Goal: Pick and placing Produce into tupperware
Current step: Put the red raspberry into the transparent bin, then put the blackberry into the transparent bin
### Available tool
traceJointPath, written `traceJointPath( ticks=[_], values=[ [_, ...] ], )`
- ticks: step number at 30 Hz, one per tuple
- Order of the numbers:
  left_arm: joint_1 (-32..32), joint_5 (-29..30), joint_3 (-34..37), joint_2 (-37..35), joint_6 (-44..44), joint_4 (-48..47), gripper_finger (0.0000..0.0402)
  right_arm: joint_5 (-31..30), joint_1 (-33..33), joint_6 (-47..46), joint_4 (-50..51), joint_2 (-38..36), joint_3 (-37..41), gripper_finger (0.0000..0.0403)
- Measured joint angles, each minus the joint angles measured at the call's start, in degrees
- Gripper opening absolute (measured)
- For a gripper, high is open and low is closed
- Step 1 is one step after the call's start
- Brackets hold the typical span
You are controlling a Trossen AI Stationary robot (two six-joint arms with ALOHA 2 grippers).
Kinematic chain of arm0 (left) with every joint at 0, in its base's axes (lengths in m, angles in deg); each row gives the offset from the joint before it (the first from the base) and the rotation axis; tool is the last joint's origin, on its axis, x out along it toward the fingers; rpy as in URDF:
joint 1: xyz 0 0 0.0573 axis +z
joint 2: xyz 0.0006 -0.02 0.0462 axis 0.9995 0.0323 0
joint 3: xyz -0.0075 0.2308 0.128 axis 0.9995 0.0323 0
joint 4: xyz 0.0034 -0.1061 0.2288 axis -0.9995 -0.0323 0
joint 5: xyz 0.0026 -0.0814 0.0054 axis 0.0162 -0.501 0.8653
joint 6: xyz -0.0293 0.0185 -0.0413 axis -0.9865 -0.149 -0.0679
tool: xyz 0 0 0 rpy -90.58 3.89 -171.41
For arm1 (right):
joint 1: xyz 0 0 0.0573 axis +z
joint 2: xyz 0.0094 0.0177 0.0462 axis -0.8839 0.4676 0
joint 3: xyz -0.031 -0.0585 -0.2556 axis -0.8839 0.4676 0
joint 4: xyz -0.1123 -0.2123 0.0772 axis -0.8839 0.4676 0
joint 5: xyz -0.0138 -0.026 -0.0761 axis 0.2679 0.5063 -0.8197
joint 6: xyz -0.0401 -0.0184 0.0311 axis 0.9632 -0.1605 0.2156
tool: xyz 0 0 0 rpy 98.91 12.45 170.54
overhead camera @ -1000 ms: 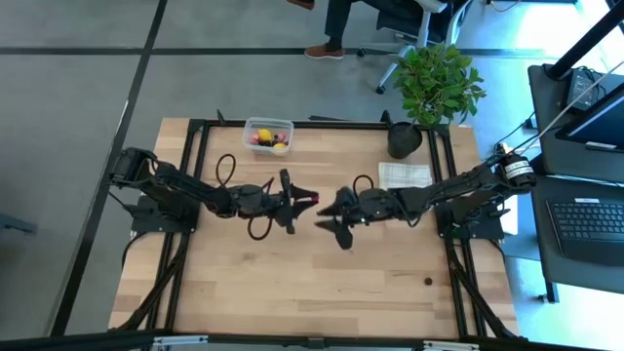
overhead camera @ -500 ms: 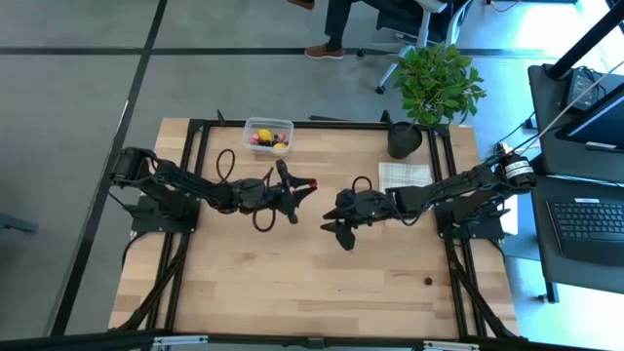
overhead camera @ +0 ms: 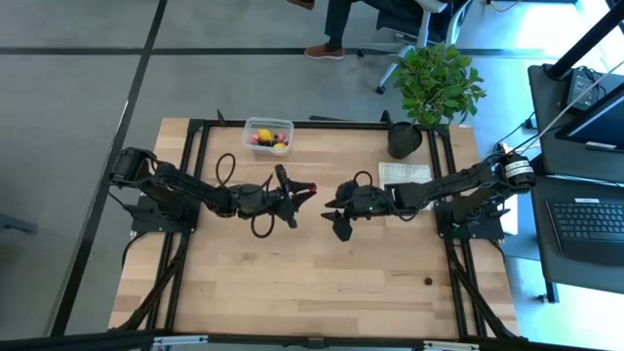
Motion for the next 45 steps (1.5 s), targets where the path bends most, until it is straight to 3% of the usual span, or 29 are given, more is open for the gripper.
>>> traceJointPath(
  ticks=[8,14,20,32,37,45],
  values=[
    [5.5,3.9,0.0,-3.6,-0.7,-4.1,0.009,0.1,0.0,-1.4,1.6,0.0,0.0,0.0182],
    [12.5,3.2,0.0,-9.3,-4.0,-12.9,0.0077,0.1,0.1,-1.4,2.5,0.0,0.0,0.0182],
    [22.5,-1.1,0.0,-12.5,-12.0,-25.6,0.0082,0.1,0.1,-1.3,3.4,0.0,0.0,0.0182],
    [40.0,-15.6,0.1,-10.0,-22.2,-31.9,0.0072,0.1,0.1,-1.2,3.4,0.0,0.0,0.0182],
    [43.0,-16.7,0.1,-6.4,-23.7,-36.8,0.0073,0.1,0.1,-1.2,3.3,0.0,0.0,0.0182],
    [44.3,-18.6,0.1,-1.3,-23.9,-34.4,0.0025,0.0,0.1,-1.2,3.3,0.0,0.0,0.0182]
  ],
)
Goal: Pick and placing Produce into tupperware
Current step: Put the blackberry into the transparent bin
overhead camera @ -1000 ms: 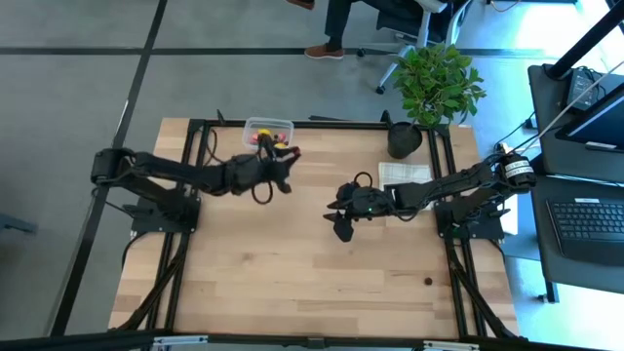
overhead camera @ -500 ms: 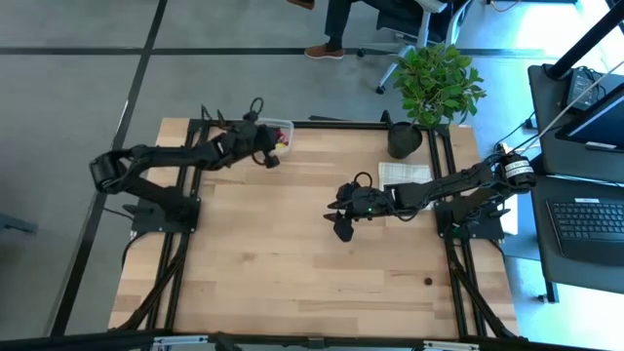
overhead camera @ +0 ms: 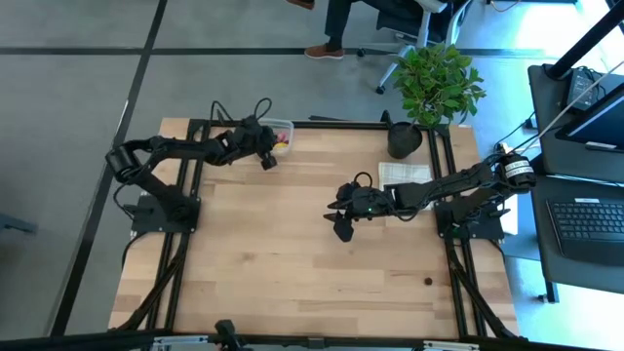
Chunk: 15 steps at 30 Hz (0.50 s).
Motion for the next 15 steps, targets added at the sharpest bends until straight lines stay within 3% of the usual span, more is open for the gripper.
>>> traceJointPath(
  ticks=[5,8,12,15],
  values=[
    [0.0,-2.6,0.0,-0.8,-0.4,1.1,0.0003,0.0,0.0,0.0,0.0,0.0,0.0,0.0182],
    [-0.4,-10.0,0.0,-3.5,-1.1,1.6,0.0002,1.1,0.0,0.0,0.0,0.0,0.0,0.0182],
    [-3.3,-23.5,0.0,-7.8,-1.1,1.8,0.0013,7.0,0.0,-0.2,1.4,0.0,0.0,0.0182],
    [-8.1,-28.0,0.0,-9.9,-1.1,0.8,0.0026,12.8,0.0,-0.6,5.3,0.0,0.0,0.0182]
  ],
)
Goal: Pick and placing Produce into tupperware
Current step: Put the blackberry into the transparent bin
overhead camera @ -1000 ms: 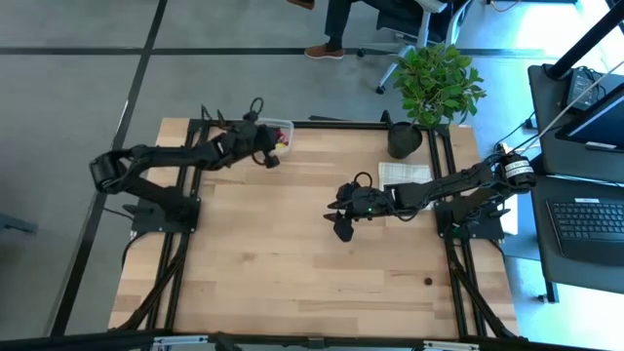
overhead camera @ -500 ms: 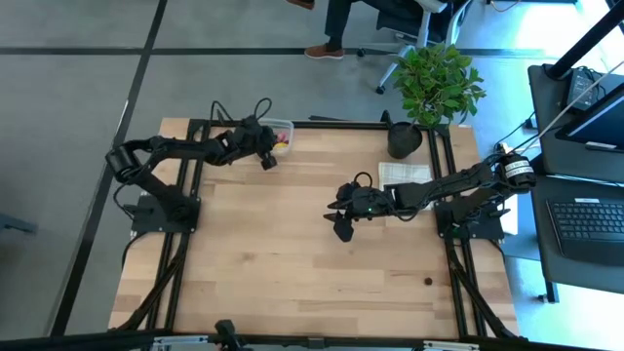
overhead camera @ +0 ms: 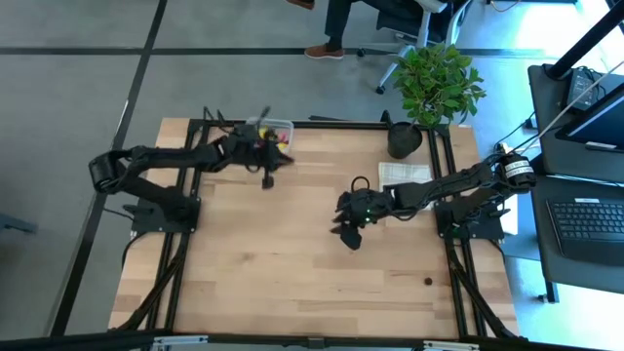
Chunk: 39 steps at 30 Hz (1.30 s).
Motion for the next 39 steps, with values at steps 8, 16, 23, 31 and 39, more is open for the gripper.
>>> traceJointPath(
  ticks=[8,16,23,31,39],
  values=[
    [-17.1,5.0,0.0,-0.3,0.2,-3.8,0.009,8.0,0.9,-8.5,26.8,0.0,-3.4,0.0182],
    [-28.2,8.7,0.0,0.4,-14.0,-5.1,0.0141,8.9,8.9,-15.1,49.9,0.0,-7.6,0.0182],
    [-32.3,13.3,0.0,0.8,-19.7,-6.4,0.0149,9.1,21.8,-20.1,64.5,0.0,-9.4,0.0182],
    [-34.3,13.3,0.0,0.8,-20.6,-6.2,0.0135,12.2,31.8,-35.9,65.0,0.0,-9.3,0.0182],
    [-34.8,13.3,0.0,0.8,-22.7,-6.1,0.0123,10.5,36.9,-47.4,64.6,0.0,-9.3,0.0182]
  ],
)
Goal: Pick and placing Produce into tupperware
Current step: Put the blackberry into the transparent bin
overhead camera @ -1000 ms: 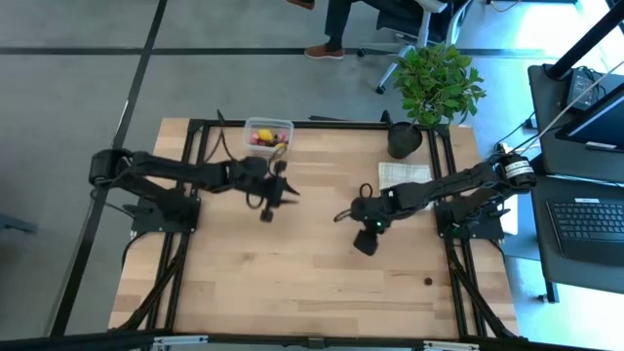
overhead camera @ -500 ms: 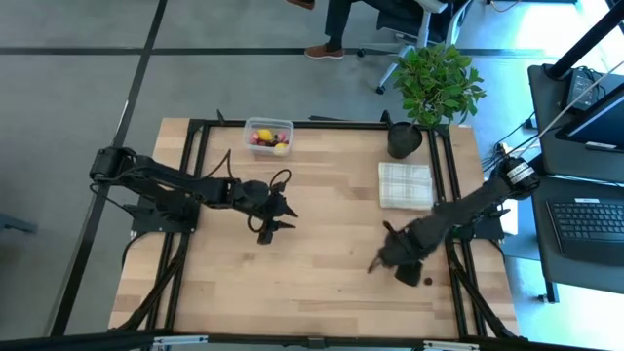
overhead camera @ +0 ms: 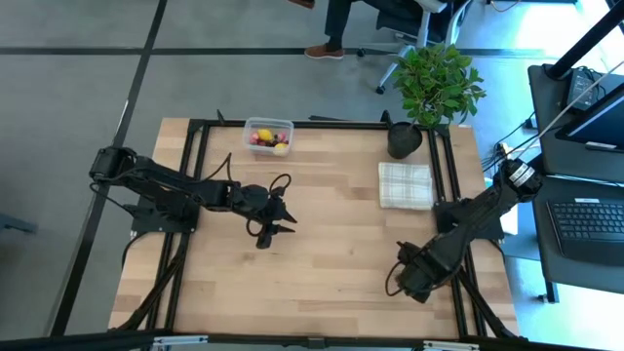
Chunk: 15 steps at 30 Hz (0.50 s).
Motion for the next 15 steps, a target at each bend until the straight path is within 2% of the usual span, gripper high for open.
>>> traceJointPath(
  ticks=[7,15],
  values=[
    [0.0,0.0,0.0,0.0,0.0,0.0,0.0112,0.1,1.1,-3.3,-1.0,0.0,0.0,0.0187],
    [0.0,0.0,0.0,0.0,0.0,0.0,0.0099,-1.3,1.2,-3.4,-2.8,0.0,0.0,0.0251]
  ],
)
